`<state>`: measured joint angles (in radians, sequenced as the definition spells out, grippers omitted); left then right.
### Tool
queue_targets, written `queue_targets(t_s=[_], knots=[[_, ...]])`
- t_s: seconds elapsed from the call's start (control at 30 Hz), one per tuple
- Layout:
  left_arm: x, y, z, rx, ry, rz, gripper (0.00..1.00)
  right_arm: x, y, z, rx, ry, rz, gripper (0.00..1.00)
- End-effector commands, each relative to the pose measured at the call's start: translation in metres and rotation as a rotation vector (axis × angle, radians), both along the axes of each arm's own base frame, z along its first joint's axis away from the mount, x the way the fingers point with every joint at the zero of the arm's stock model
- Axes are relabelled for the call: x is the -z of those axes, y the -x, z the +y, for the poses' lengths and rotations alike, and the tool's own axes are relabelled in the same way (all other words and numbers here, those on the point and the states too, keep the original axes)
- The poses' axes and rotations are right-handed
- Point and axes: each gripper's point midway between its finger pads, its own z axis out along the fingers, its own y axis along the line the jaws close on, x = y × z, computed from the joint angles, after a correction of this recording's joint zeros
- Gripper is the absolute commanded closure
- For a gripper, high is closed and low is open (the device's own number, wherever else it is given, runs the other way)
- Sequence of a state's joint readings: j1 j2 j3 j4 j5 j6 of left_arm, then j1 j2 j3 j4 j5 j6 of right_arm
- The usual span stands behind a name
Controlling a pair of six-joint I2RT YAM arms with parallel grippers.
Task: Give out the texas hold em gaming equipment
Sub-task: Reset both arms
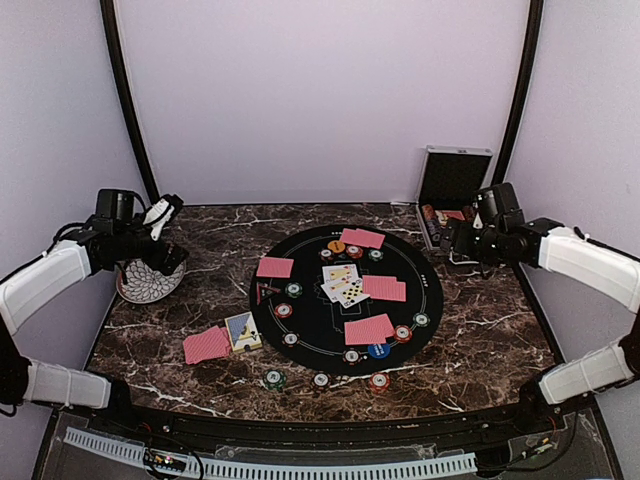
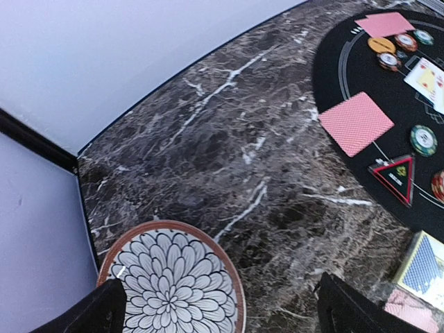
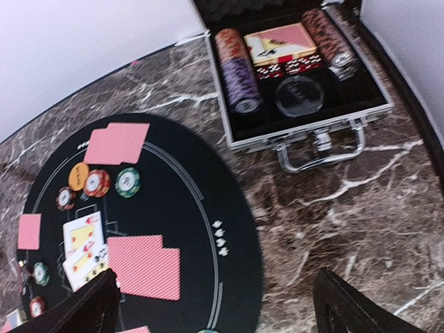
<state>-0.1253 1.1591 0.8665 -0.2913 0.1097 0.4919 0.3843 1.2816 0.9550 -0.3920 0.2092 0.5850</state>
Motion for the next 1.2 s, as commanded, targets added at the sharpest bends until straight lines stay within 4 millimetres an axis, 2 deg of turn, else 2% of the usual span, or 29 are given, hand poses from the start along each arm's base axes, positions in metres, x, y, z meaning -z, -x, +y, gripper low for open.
queue_targets(t_s=[0.0,0.1,0.2,0.23,0.33,0.43,0.5,0.6,0.87,1.03,1.07,1.17], knots=[[0.002,-0.023,0.033,-0.172,0.07,-0.077,0.01,-0.015,-0.005,-0.057,0.2,0.218,-0.227,0.02],[0.017,-0.025,0.048,-0.218,0.151,-0.061,0.01,-0.013,0.004,-0.085,0.295,0.328,-0.321,0.02],[0.023,-0.025,0.063,-0.256,0.204,-0.153,0.01,-0.001,0.01,-0.106,0.378,0.362,-0.337,0.02],[0.021,-0.024,0.065,-0.265,0.218,-0.181,0.01,0.002,0.012,-0.113,0.405,0.37,-0.341,0.02],[0.034,-0.022,0.069,-0.28,0.256,-0.216,0.01,0.008,0.016,-0.129,0.467,0.389,-0.38,0.02],[0.043,-0.02,0.071,-0.298,0.309,-0.241,0.01,0.007,0.012,-0.138,0.481,0.403,-0.418,0.01],[0.039,-0.021,0.07,-0.293,0.333,-0.294,0.01,0.005,0.007,-0.14,0.486,0.411,-0.426,0.02],[0.044,-0.018,0.071,-0.307,0.347,-0.324,0.01,0.001,0.005,-0.141,0.481,0.431,-0.47,0.02],[0.05,-0.01,0.069,-0.283,0.353,-0.405,0.01,0.021,0.02,-0.154,0.482,0.465,-0.544,0.02],[0.041,-0.013,0.065,-0.245,0.365,-0.484,0.01,0.017,0.021,-0.159,0.485,0.454,-0.601,0.02],[0.049,-0.014,0.065,-0.252,0.367,-0.448,0.01,0.015,0.021,-0.161,0.492,0.456,-0.61,0.02],[0.048,-0.018,0.064,-0.244,0.369,-0.442,0.01,0.01,0.022,-0.165,0.51,0.467,-0.649,0.01]])
